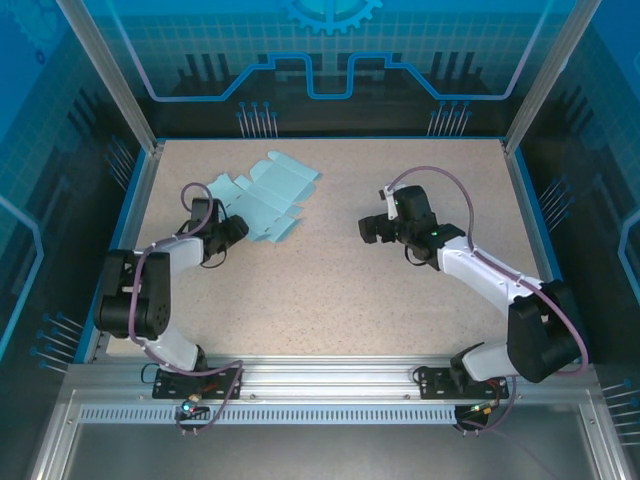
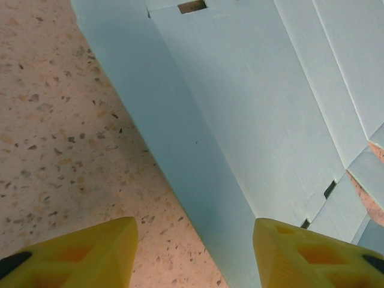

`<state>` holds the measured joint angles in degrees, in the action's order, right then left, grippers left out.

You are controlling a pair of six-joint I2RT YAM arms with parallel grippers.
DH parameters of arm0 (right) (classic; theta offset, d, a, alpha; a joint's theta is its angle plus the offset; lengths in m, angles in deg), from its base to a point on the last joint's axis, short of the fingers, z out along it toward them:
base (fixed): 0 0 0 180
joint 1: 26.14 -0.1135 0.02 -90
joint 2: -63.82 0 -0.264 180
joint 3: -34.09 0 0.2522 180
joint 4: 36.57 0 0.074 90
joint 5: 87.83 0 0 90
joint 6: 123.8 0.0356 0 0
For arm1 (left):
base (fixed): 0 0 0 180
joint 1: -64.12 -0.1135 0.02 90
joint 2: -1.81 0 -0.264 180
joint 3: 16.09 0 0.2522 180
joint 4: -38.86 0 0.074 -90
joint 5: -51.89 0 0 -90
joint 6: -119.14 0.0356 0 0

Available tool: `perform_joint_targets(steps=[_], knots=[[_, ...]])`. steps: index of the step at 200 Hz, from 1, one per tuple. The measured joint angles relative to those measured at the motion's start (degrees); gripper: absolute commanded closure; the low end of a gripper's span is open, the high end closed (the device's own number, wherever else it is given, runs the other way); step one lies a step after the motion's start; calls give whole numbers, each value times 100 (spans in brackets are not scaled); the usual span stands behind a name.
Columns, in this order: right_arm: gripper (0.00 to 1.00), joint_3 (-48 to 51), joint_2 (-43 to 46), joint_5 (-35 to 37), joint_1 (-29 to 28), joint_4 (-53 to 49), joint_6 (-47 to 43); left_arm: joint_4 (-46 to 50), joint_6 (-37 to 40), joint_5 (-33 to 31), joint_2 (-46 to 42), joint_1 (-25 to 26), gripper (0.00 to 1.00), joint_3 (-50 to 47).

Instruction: Fold the paper box

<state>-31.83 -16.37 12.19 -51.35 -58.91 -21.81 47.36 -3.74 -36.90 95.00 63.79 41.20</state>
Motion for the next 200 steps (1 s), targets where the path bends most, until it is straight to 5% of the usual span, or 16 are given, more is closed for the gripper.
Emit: perform_joint_targets(steps=[200], knots=[[0, -146, -116, 264, -125, -369, -68, -828, -168, 614, 319, -11, 100, 151]])
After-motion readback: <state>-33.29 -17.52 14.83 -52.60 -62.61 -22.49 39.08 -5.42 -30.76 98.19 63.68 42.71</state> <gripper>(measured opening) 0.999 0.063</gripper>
